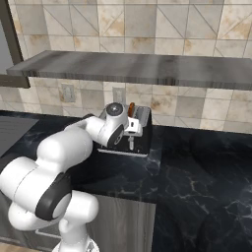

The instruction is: Start the toaster. Once the lever pops up, take the bread to the plate on the dining counter.

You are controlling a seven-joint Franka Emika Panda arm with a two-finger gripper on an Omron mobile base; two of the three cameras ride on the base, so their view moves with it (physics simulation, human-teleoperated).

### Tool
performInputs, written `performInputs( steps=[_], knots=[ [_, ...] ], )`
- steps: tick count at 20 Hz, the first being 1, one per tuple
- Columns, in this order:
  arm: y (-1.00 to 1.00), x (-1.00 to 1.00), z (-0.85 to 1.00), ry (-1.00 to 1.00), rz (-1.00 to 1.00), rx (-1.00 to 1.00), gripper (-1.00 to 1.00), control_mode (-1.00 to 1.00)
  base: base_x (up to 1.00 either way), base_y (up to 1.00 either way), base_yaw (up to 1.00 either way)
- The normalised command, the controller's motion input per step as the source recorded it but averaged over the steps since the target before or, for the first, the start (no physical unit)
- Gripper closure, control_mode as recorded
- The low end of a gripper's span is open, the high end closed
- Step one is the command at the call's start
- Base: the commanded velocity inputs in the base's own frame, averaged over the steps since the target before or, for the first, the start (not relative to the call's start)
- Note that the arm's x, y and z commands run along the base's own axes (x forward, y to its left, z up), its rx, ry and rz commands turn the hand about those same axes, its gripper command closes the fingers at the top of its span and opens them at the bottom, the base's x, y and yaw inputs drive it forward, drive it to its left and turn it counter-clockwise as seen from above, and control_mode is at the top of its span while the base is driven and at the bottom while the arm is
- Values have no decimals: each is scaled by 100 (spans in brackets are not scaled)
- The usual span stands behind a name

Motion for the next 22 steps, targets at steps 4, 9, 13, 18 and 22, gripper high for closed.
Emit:
performInputs(
  steps=[4, 9, 13, 18, 22],
  knots=[
    [0, 6, -1, 0, 0, 0, -100, -100, 0, 0, 0],
    [0, 8, -5, 0, 0, 0, -100, -100, 0, 0, 0],
    [0, 2, -7, 0, 0, 0, -100, -100, 0, 0, 0],
    [1, 0, -8, 0, 0, 0, -100, -100, 0, 0, 0],
    [1, 2, -8, 0, 0, 0, -100, -100, 0, 0, 0]
  ],
)
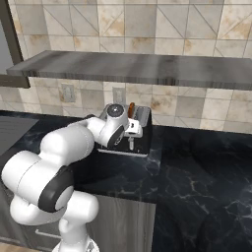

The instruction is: Start the toaster. Once the lever pops up, take the bread to the plate on the dining counter.

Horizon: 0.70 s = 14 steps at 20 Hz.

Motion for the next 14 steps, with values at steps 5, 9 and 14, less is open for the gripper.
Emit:
performInputs(
  steps=[5, 9, 14],
  knots=[
    [3, 5, -11, 0, 0, 0, -100, -100, 0, 0, 0],
    [4, 6, -13, 0, 0, 0, -100, -100, 0, 0, 0],
    [2, 1, -13, 0, 0, 0, -100, -100, 0, 0, 0]
  ],
)
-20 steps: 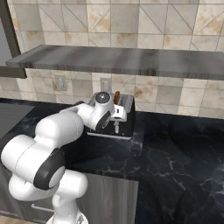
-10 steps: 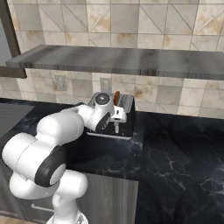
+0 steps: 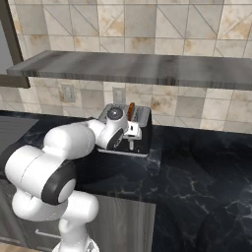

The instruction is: Start the toaster. Once the lever pops up, take the bread to the plate on the dining counter.

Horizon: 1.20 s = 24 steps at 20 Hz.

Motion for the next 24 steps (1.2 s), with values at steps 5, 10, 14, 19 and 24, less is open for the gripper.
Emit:
performInputs(
  steps=[5, 10, 14, 19, 24],
  knots=[
    [0, 0, -7, 0, 0, 0, -100, -100, 0, 0, 0],
    [0, 0, -11, 0, 0, 0, -100, -100, 0, 0, 0],
    [0, 0, -12, 0, 0, 0, -100, -100, 0, 0, 0],
    [0, 0, -12, 0, 0, 0, -100, -100, 0, 0, 0],
    [0, 0, -13, 0, 0, 0, -100, -100, 0, 0, 0]
  ],
)
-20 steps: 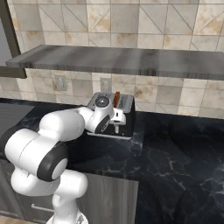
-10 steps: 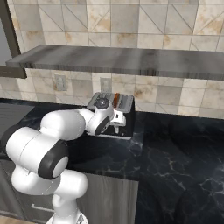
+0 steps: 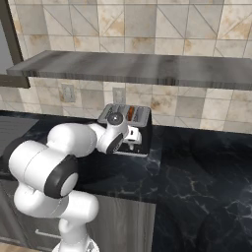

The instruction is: Start the toaster. Once the lever pops up, take the bread to the plate on the dining counter.

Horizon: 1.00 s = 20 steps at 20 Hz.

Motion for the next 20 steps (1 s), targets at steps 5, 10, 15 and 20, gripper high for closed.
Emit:
performInputs(
  steps=[5, 10, 15, 20],
  knots=[
    [0, 0, -19, 0, 0, 0, -100, -100, 0, 0, 0],
    [0, 0, -22, 0, 0, 0, -100, -100, 0, 0, 0],
    [0, 0, -20, 0, 0, 0, -100, -100, 0, 0, 0],
    [0, 0, -16, 0, 0, 0, -100, -100, 0, 0, 0]
  ],
)
